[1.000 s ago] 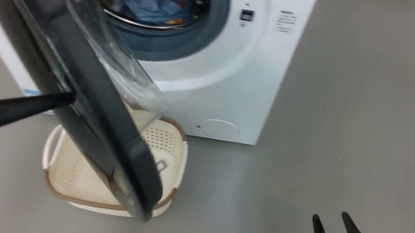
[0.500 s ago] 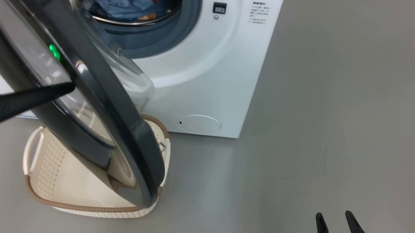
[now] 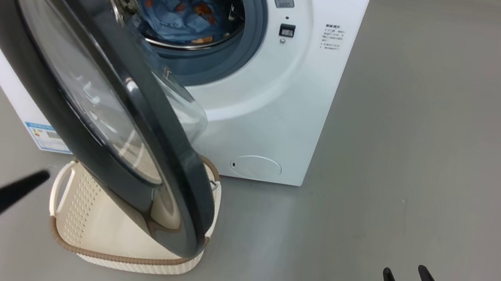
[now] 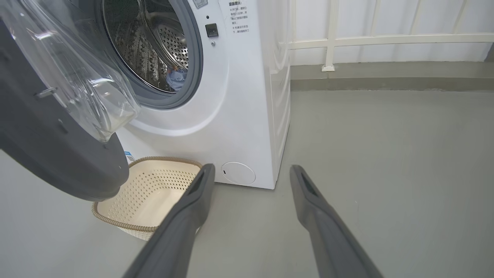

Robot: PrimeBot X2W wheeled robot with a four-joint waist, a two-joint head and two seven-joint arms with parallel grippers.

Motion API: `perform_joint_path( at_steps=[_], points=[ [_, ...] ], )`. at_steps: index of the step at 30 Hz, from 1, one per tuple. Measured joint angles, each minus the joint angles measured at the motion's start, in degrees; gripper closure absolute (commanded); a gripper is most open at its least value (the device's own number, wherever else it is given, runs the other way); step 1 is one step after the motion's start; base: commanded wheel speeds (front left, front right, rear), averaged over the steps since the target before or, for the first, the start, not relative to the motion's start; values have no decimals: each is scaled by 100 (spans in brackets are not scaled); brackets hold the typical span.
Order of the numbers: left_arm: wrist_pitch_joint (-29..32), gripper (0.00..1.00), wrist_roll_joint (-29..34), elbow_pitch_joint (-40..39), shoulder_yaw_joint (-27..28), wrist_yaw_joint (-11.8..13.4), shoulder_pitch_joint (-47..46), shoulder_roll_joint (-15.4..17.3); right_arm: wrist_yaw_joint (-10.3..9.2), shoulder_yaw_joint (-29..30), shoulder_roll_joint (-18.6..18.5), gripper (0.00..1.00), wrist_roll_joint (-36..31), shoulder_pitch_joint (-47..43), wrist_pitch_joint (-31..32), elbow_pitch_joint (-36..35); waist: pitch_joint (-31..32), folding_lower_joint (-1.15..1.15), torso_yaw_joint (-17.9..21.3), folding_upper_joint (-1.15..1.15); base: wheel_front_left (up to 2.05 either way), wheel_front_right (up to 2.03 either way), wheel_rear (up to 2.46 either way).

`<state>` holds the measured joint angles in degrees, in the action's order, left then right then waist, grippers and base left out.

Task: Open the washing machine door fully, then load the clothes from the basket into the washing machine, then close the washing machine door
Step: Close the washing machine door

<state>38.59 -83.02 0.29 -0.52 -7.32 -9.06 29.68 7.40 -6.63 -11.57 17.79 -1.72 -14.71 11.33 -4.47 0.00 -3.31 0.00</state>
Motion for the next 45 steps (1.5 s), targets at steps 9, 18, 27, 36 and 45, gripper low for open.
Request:
perform_joint_path(
  at_steps=[9, 18, 27, 36, 45],
  points=[
    [-1728, 0, 454, 328, -506, 0, 937, 135, 0, -2, -92, 0, 24, -66, 0, 3, 95, 0, 14, 0, 0, 0, 0],
    [-3966, 0, 1139, 877, -1794, 0, 1367, 475, 0, 30, -132, 0, 47, -66, -1, 8, 98, 0, 245, 0, 0, 0, 0],
    [-5265, 0, 1454, 1555, -2816, -1, 1319, 478, 0, 85, -135, 0, 64, -67, -1, 5, 120, 0, 489, 0, 0, 0, 0],
    [-5280, 0, 2910, 1610, -1523, -1, 1250, -223, 0, 181, -181, 0, 101, -70, 0, 3, 184, 0, 633, 0, 0, 0, 0],
    [-5281, 0, 4289, 1054, -536, -2, 1517, -817, 0, 226, -185, 0, 101, -69, 0, -45, 188, 0, 729, 0, 0, 0, 0]
  ],
)
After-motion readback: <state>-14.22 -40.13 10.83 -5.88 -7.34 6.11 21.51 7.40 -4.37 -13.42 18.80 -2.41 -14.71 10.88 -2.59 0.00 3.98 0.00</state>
